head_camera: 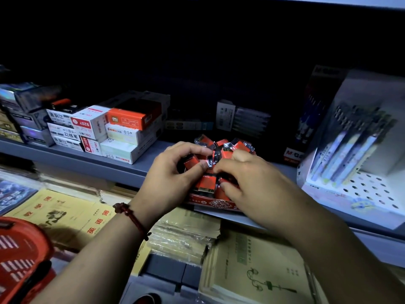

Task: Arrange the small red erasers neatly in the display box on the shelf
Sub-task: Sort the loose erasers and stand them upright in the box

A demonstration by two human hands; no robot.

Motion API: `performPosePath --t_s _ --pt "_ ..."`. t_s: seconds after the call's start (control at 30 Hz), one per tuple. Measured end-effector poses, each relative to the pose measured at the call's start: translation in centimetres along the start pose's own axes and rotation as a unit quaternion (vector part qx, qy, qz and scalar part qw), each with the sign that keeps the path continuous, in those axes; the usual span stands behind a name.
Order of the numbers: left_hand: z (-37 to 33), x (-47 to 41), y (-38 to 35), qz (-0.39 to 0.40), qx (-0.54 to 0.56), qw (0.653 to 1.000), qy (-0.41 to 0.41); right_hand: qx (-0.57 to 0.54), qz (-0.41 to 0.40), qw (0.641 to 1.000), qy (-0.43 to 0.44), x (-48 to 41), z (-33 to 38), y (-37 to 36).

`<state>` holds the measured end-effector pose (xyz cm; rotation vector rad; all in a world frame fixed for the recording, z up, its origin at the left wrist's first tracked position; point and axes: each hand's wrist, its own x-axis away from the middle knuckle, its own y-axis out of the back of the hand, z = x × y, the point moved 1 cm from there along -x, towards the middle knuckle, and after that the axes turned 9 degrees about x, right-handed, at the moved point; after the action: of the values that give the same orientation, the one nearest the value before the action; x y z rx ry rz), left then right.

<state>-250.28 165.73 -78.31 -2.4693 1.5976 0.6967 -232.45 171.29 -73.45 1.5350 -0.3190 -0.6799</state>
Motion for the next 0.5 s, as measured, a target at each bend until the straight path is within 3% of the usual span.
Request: performPosePath --t_s 0.5 --pt "-0.2 0.12 0.16 0.01 0.007 1.0 0.007 -0.044 -0.02 0.999 -0.022 0.26 0.4 0.44"
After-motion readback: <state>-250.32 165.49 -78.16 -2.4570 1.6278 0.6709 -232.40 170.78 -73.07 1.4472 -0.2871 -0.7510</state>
